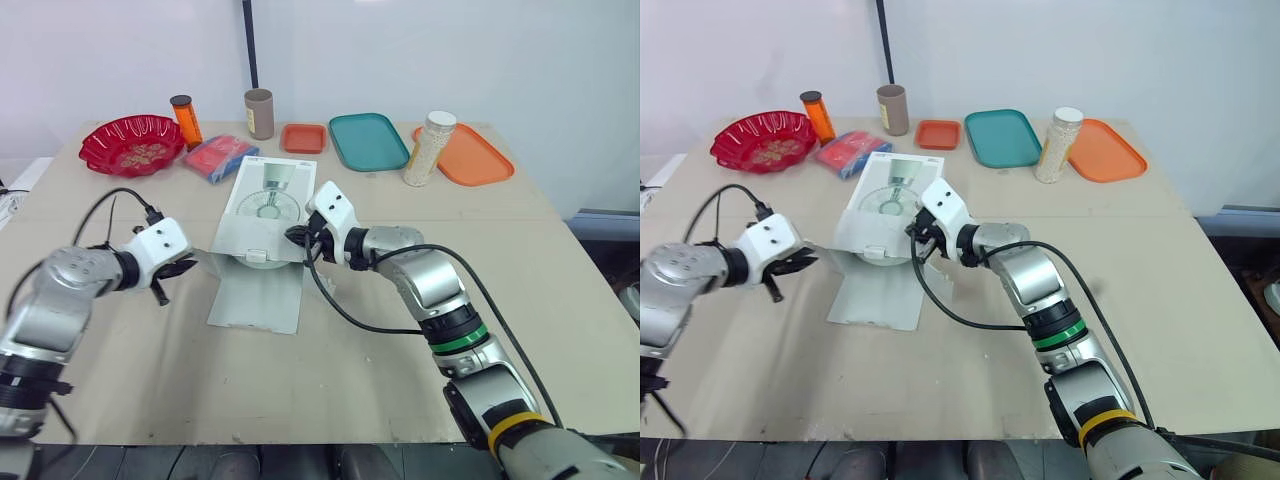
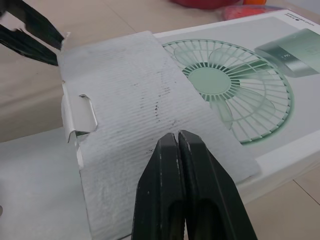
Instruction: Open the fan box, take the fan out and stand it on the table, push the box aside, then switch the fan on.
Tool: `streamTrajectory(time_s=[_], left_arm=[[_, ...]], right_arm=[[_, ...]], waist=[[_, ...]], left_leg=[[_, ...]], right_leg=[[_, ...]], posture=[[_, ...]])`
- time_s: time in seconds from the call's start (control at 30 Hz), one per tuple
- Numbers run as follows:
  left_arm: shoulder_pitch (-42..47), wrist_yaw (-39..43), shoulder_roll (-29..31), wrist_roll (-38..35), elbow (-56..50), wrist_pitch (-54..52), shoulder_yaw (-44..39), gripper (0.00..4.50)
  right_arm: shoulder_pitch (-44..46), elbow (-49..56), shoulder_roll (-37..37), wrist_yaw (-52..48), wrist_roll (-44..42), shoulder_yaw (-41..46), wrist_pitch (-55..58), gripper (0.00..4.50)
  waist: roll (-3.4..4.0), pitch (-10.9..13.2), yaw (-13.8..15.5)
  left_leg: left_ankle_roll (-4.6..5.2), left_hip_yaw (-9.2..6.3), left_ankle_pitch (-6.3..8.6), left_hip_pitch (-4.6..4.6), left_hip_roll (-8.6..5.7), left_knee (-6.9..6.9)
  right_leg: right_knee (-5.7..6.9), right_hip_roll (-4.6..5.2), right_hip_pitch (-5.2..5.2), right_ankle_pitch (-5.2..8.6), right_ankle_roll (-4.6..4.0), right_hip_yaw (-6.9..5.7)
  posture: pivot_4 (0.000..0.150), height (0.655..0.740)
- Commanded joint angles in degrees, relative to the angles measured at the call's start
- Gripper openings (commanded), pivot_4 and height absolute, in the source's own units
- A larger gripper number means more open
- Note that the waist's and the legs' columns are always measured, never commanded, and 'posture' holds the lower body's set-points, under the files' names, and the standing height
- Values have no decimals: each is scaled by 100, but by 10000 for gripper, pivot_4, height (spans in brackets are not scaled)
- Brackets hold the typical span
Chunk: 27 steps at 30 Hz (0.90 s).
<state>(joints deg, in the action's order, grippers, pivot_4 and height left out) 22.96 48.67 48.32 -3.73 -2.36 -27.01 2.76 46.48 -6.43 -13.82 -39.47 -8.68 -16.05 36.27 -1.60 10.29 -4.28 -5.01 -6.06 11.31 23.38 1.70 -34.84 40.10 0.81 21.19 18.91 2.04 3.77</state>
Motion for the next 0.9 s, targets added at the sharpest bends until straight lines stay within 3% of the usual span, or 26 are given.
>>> streamTrajectory(time_s=[0.03, 0.23, 0.37, 0.9], left_arm=[[135, -767, -551, -32, 182, -1, -341, 6945], [287, -1581, -1504, -377, 233, -353, -826, 6945], [341, -1554, -1848, -1079, 5, -631, -1272, 6945], [-204, -1650, -1772, -1521, -485, -1089, -1384, 6945]], right_arm=[[-52, -78, 3, -41, 68, -80, 57, 658], [-66, -44, -18, -50, 87, -70, 71, 658], [-95, -3, -35, -60, 89, -74, 98, 658], [-94, -57, -22, -81, 153, -111, 60, 658]], waist=[[2, 0, -1], [-1, -2, -1], [-2, -2, 0], [-2, -2, 0]], left_leg=[[0, -1, 0, 0, 1, 1], [0, -1, 0, -1, 0, -4], [-1, -3, 0, 0, 0, -5], [-4, -4, -2, -5, -1, -4]], right_leg=[[1, -1, 2, 0, 0, 0], [5, 3, 0, -2, -3, -1], [5, 4, -1, -2, -4, -4], [2, 5, -8, -3, -5, -5]], posture=[[1500, 7400], [1500, 7400], [1500, 7400], [1500, 7400]])
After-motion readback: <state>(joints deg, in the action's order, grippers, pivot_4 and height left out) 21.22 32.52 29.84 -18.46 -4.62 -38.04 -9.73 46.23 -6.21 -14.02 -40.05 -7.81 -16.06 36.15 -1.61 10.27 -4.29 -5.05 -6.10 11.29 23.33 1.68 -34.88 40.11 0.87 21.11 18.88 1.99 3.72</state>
